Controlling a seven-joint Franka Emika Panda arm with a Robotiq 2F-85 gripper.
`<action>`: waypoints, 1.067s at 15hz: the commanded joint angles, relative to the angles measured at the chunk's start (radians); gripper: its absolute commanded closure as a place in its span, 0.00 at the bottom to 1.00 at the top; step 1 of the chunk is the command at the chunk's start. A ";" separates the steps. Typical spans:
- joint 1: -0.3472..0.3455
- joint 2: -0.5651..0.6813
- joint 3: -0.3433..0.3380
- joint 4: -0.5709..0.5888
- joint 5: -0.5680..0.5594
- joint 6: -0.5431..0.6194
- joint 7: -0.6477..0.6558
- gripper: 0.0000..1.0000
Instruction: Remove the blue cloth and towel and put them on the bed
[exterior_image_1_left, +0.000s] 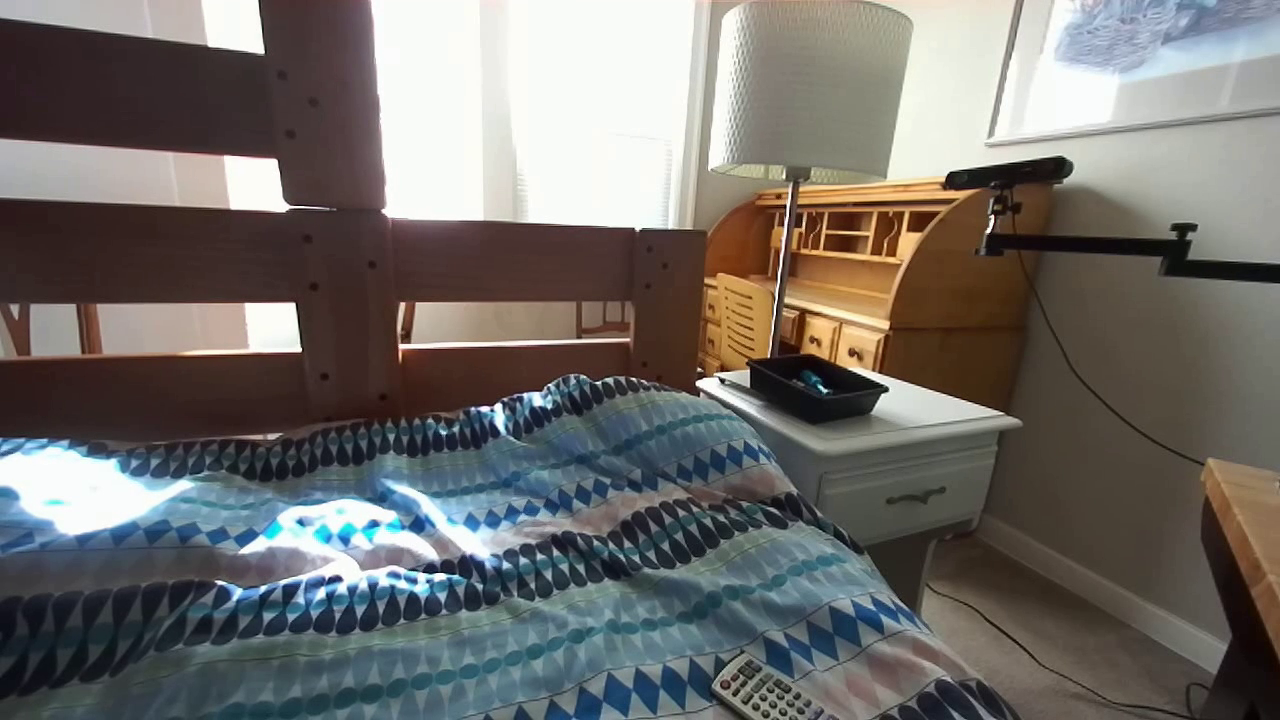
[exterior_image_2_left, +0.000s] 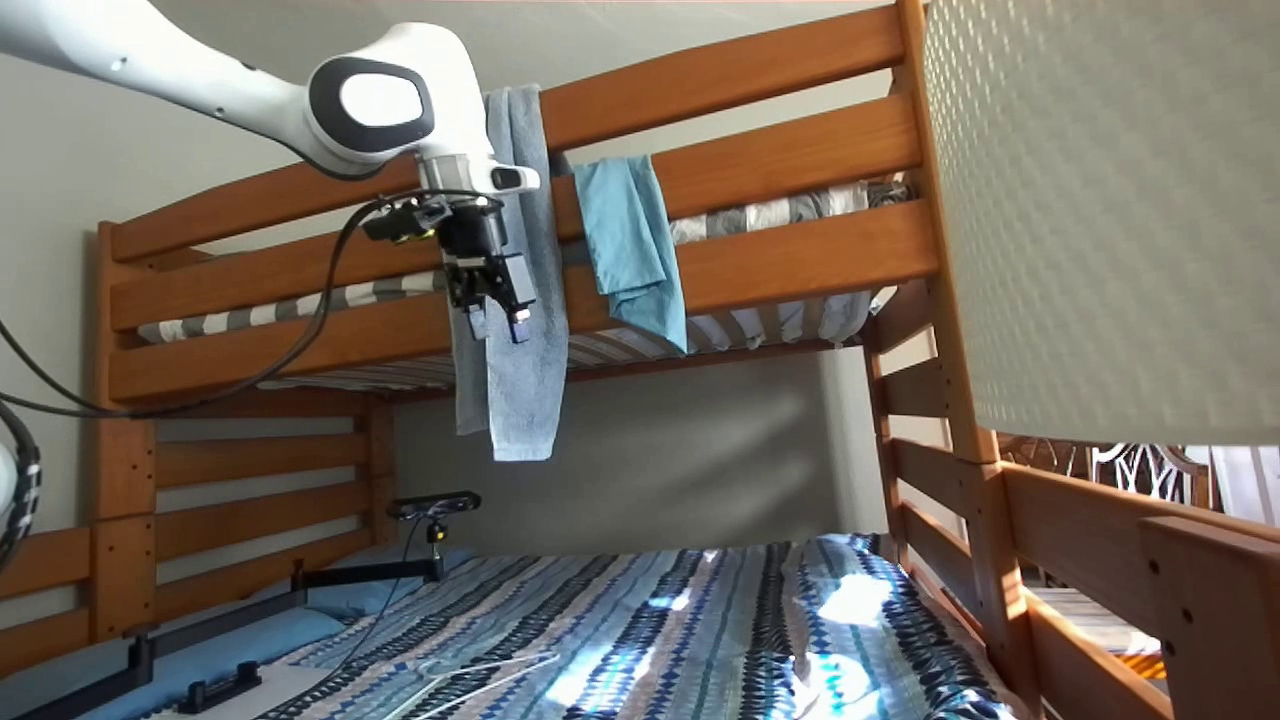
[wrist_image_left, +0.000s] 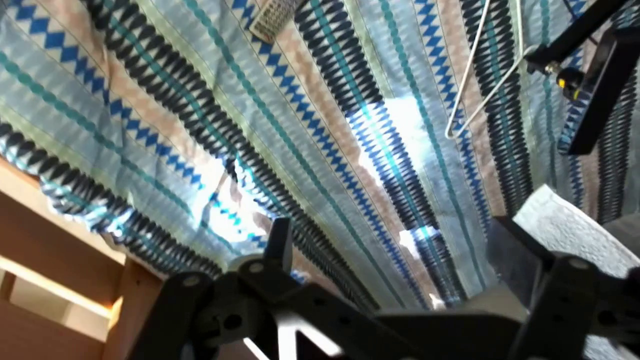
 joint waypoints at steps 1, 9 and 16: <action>0.038 0.098 0.036 0.131 0.014 0.124 -0.010 0.00; 0.097 0.312 0.107 0.384 -0.005 0.528 -0.026 0.00; 0.144 0.513 0.146 0.538 -0.022 0.790 -0.089 0.00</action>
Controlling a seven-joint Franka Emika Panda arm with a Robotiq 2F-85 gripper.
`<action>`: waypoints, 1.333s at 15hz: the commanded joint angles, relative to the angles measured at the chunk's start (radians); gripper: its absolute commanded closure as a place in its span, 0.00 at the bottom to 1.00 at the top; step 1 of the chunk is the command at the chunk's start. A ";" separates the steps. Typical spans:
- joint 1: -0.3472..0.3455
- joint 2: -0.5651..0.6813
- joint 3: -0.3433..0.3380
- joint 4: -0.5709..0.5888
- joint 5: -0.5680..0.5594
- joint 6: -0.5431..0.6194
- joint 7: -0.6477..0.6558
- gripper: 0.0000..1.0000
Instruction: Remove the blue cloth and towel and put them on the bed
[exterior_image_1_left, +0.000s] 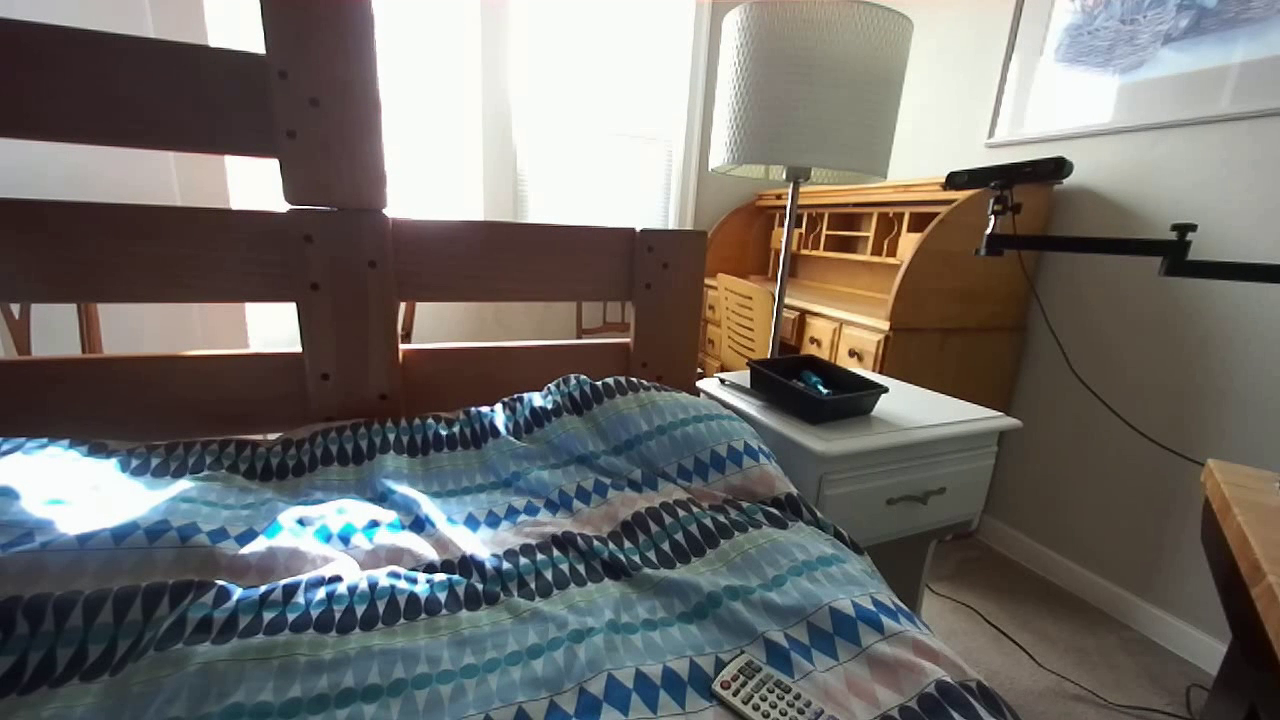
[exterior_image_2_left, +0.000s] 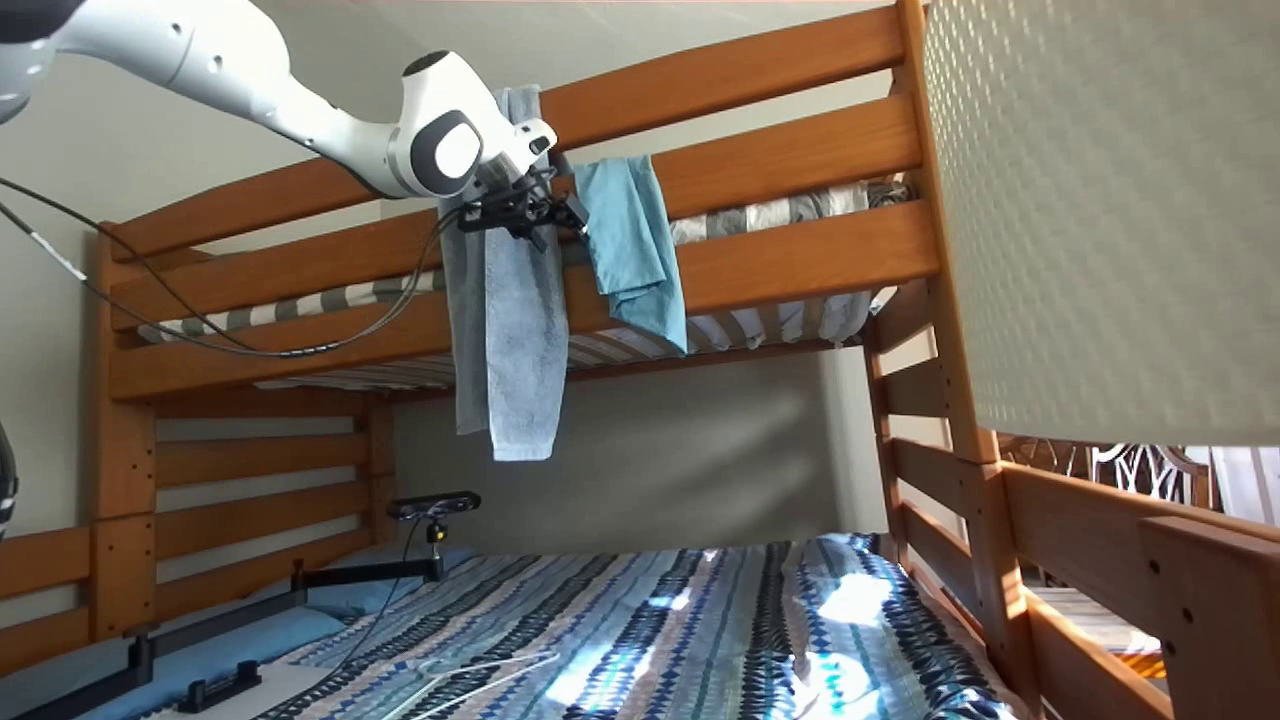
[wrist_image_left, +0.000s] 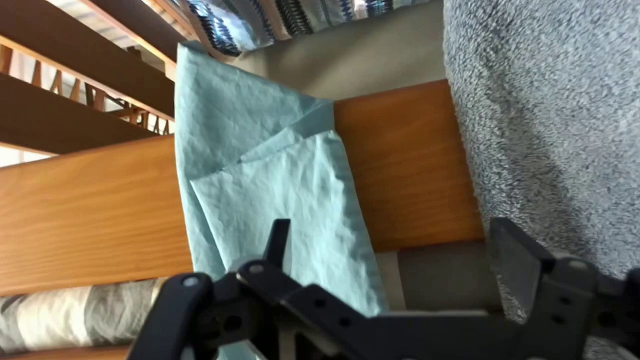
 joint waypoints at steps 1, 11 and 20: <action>0.002 0.121 0.022 0.103 -0.052 0.099 -0.018 0.00; 0.006 0.125 0.020 0.103 -0.038 0.102 -0.025 0.00; 0.013 0.234 0.033 0.224 -0.195 0.211 0.005 0.08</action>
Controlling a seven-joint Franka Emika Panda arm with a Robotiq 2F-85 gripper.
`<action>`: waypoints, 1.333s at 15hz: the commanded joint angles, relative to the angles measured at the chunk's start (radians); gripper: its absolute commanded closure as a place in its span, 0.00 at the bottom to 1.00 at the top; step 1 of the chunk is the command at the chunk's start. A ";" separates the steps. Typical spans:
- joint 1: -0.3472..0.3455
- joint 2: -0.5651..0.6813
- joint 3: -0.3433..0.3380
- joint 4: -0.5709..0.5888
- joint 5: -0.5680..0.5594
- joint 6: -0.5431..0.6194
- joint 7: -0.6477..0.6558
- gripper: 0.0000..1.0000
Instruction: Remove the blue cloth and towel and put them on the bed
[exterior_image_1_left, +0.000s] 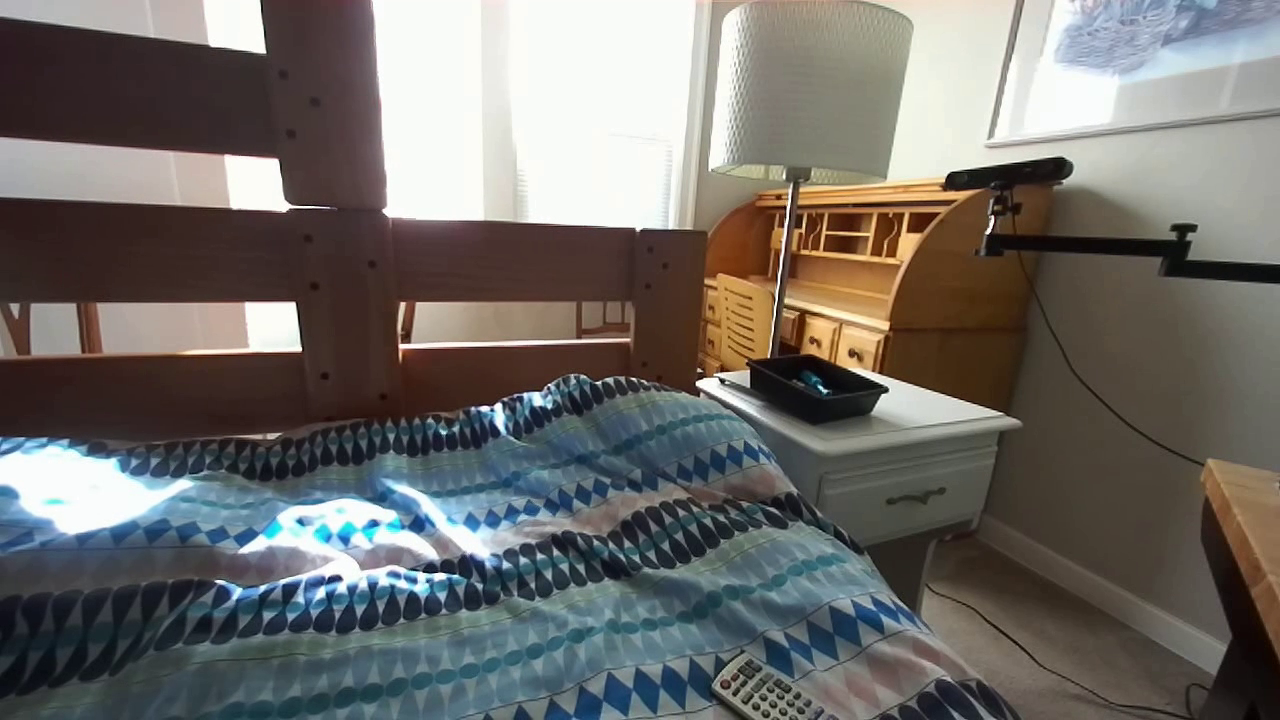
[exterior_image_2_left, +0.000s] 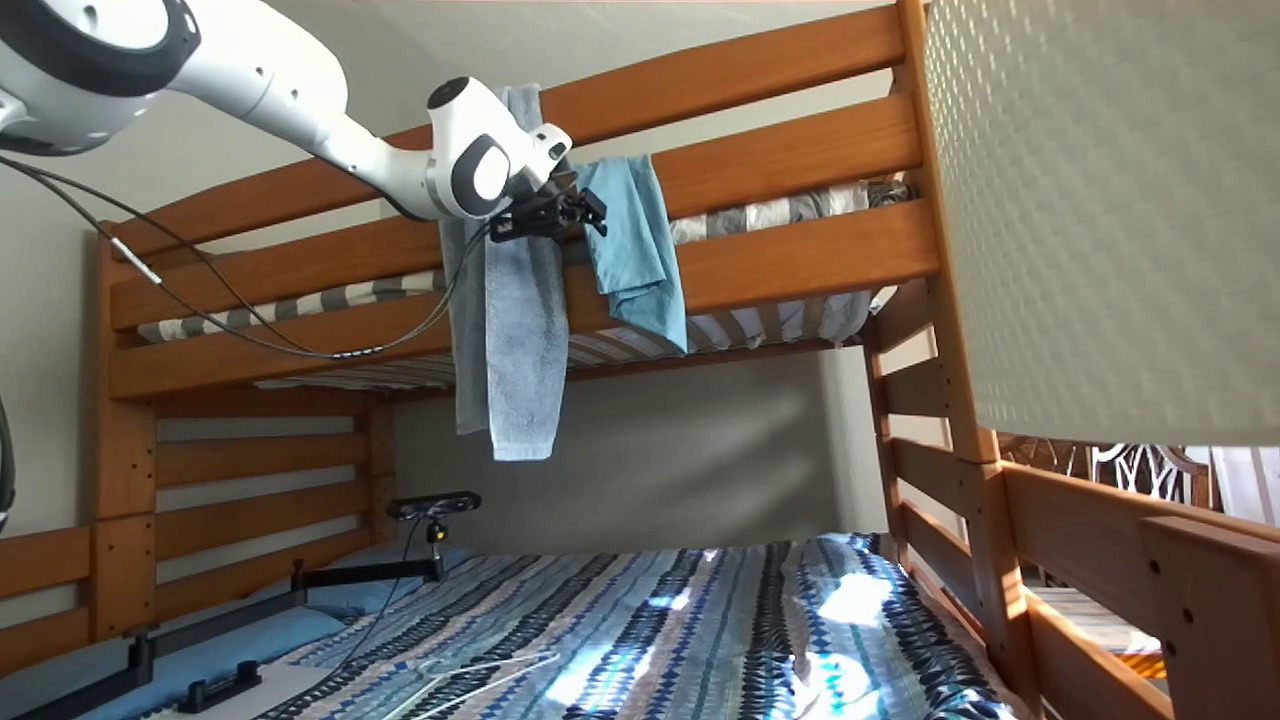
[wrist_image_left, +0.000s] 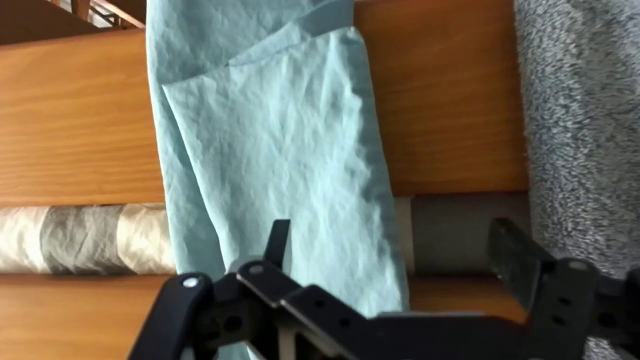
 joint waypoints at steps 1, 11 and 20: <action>0.008 0.072 -0.005 0.081 -0.103 0.050 0.025 0.26; -0.004 0.164 -0.001 0.171 -0.259 0.079 0.109 0.97; 0.015 0.083 -0.163 0.159 -0.434 -0.034 0.277 0.99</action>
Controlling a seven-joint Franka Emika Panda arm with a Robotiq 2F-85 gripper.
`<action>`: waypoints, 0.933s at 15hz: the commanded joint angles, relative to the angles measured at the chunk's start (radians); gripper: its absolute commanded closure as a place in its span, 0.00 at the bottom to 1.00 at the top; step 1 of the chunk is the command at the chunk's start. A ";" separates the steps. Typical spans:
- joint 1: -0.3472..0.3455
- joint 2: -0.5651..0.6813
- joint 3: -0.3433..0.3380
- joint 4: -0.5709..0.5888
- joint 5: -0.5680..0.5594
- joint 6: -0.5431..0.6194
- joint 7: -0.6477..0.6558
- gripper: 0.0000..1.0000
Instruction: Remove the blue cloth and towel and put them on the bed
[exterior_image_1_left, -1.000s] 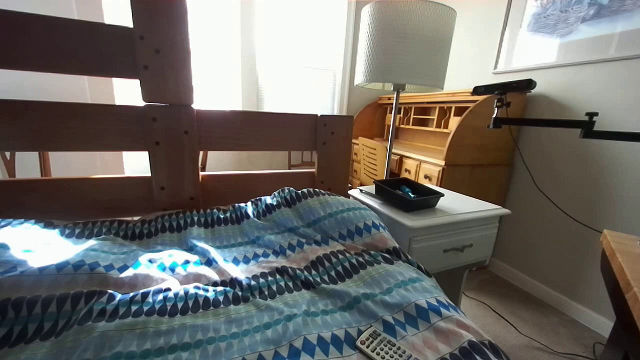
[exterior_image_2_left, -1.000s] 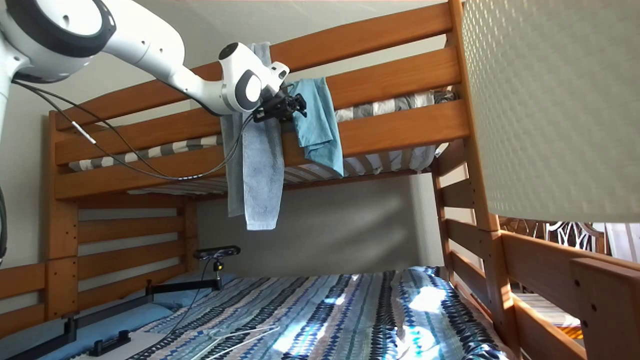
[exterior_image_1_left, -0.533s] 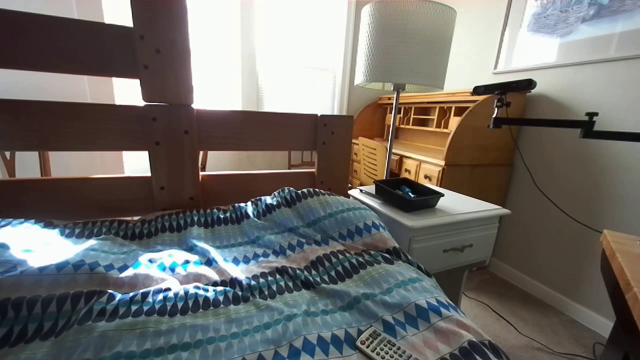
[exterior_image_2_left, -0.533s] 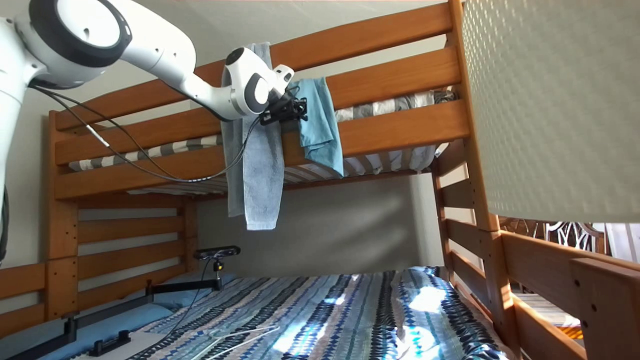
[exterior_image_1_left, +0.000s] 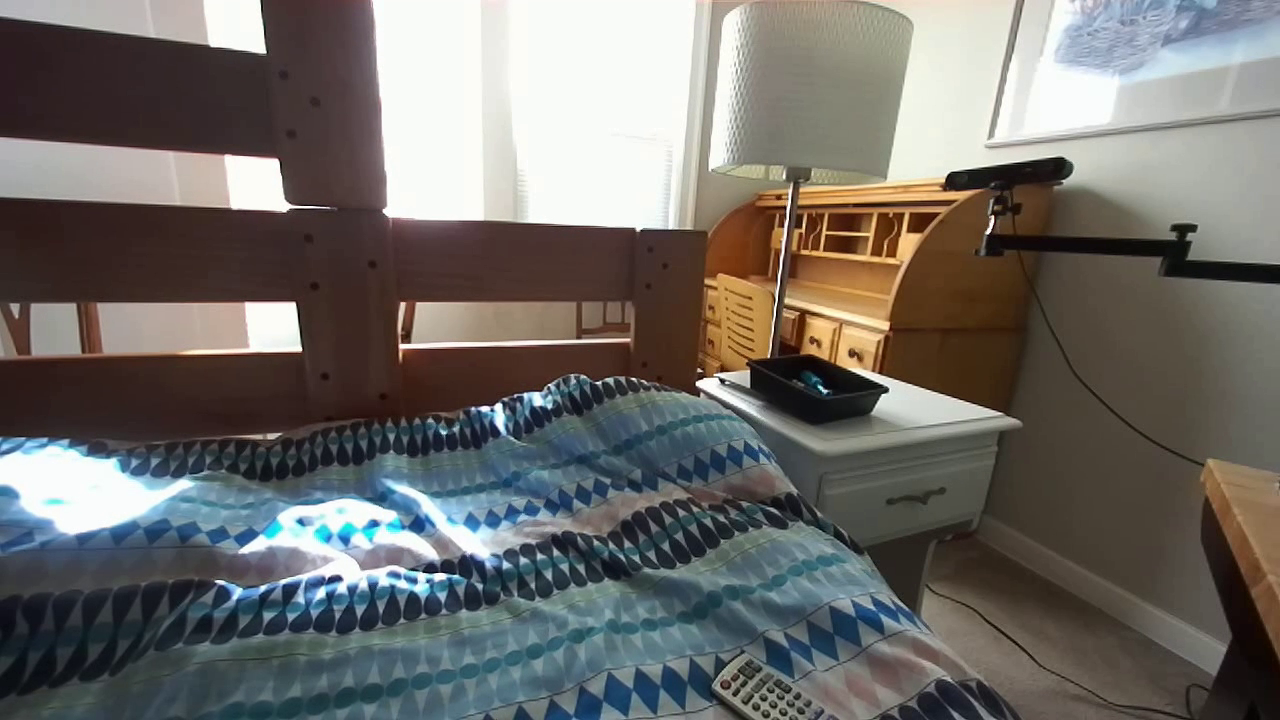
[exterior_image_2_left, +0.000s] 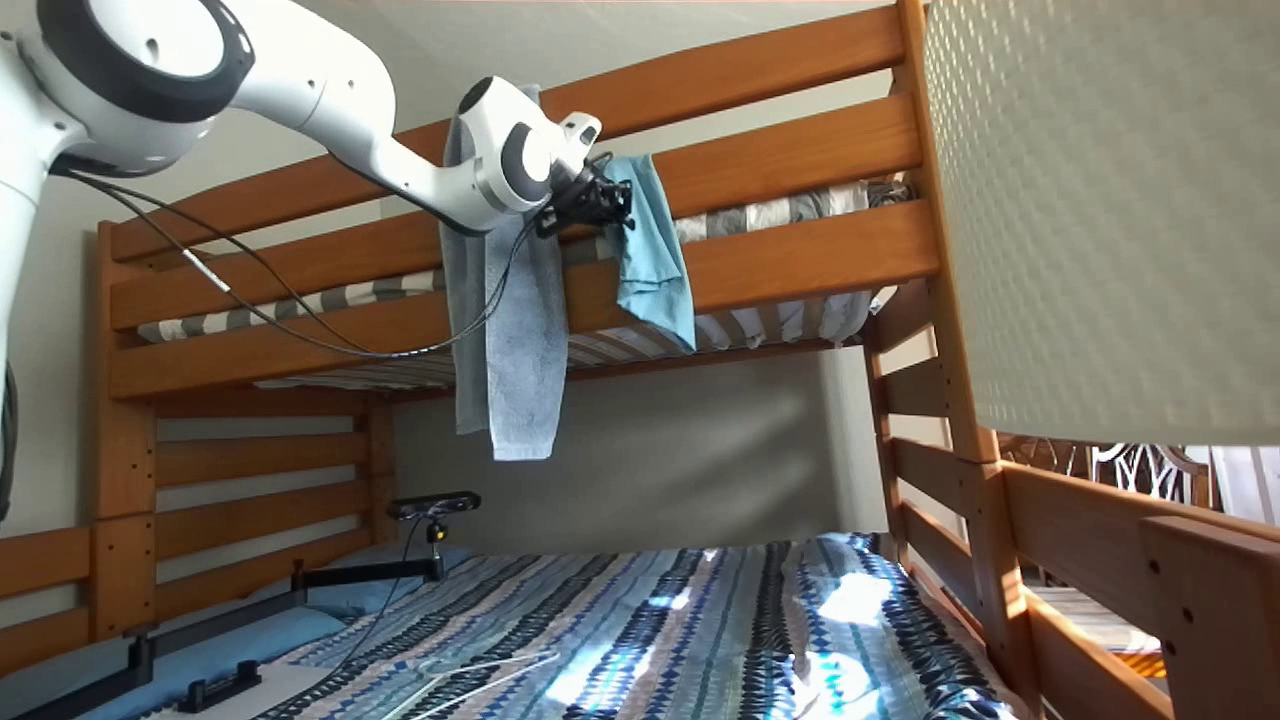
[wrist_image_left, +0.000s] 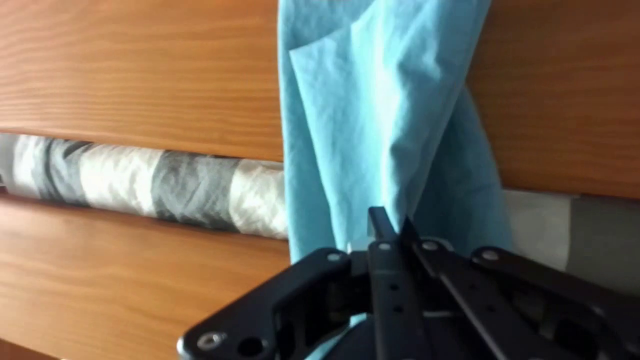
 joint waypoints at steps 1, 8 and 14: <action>0.003 -0.037 -0.075 0.022 -0.112 -0.061 0.118 0.99; -0.021 -0.098 -0.196 -0.022 -0.279 -0.101 0.289 0.99; -0.034 -0.181 -0.266 -0.161 -0.434 -0.181 0.467 0.99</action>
